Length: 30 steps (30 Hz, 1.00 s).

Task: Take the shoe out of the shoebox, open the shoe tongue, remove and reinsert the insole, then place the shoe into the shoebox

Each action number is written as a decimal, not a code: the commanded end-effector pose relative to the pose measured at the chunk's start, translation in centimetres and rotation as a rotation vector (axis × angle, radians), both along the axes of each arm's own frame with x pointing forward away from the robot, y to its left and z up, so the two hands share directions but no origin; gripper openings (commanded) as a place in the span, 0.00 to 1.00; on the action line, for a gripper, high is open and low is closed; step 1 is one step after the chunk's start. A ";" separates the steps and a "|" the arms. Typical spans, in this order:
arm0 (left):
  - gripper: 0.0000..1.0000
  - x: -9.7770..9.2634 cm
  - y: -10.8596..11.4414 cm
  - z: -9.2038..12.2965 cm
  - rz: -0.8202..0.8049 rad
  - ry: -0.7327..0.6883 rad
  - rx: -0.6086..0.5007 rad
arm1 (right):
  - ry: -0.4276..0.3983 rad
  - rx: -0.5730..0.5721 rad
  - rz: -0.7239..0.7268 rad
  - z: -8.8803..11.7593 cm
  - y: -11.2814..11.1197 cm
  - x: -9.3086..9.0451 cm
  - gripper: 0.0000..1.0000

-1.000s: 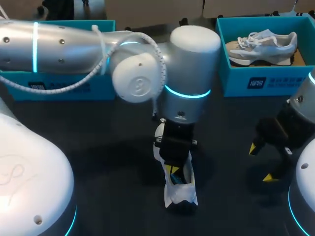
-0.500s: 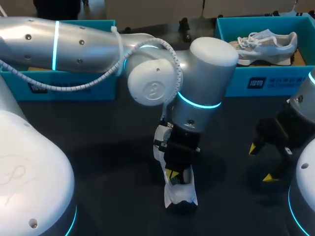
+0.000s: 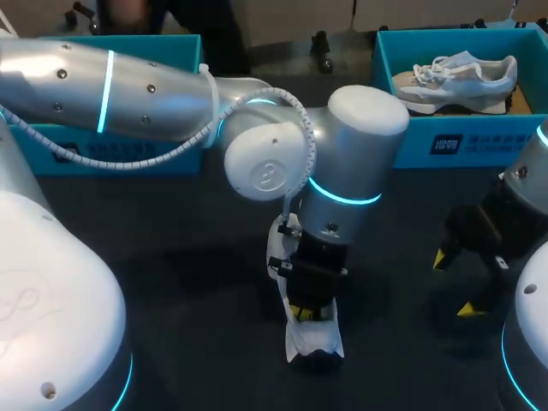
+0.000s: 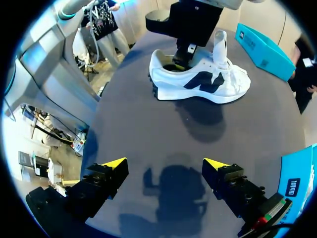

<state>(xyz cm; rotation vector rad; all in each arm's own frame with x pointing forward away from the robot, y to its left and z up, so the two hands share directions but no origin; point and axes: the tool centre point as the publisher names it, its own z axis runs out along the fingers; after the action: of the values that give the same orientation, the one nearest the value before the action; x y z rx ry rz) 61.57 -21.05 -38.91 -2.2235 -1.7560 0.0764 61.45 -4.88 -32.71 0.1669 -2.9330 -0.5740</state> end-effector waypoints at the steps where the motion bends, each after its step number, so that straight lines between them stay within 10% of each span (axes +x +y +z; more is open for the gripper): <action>1: 0.00 0.0 0.1 -1.2 0.031 0.019 -0.030 | -0.003 -0.001 0.000 -0.1 0.0 -0.1 1.00; 21: 0.00 0.8 -1.4 2.8 0.091 -0.072 -0.120 | -0.003 -0.001 0.000 -0.1 0.0 -0.1 1.00; 30: 0.00 -0.8 -0.3 0.0 0.041 -0.093 -0.050 | -0.003 -0.001 0.000 -0.1 0.0 -0.1 1.00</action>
<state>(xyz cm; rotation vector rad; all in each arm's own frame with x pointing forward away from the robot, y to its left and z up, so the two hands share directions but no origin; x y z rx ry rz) 61.15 -20.67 -37.29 -2.2669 -1.8690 0.0400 61.45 -4.88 -32.70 0.1666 -2.9330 -0.5741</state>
